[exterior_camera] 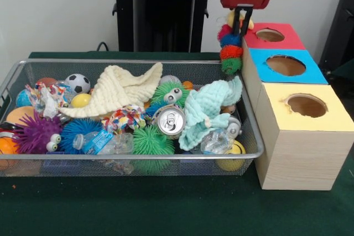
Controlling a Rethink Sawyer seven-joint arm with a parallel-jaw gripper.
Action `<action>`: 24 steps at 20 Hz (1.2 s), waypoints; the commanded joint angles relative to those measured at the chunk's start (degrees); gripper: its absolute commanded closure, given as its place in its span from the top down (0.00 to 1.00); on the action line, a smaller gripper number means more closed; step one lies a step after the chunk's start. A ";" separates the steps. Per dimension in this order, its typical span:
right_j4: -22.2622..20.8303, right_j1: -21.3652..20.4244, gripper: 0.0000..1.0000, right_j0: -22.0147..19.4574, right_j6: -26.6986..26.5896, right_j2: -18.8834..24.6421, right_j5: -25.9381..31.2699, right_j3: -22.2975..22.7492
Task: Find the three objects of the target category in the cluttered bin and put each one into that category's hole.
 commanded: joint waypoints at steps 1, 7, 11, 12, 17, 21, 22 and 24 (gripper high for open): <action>4.02 -1.84 0.00 1.38 10.37 3.66 7.56 -7.98; 4.38 -1.49 0.00 2.48 11.49 3.17 7.74 -8.60; 4.57 -1.45 0.00 2.89 11.70 2.75 8.98 -9.66; 4.57 -1.59 0.00 2.88 11.60 2.64 9.44 -9.87; 4.27 -1.19 0.00 2.73 11.11 2.08 11.03 -11.37; 3.80 -1.02 0.00 2.05 10.34 1.87 12.36 -12.61; 3.77 -1.01 0.00 1.86 10.20 1.90 12.89 -12.93; 3.61 -1.03 0.00 1.77 10.05 1.74 14.52 -14.19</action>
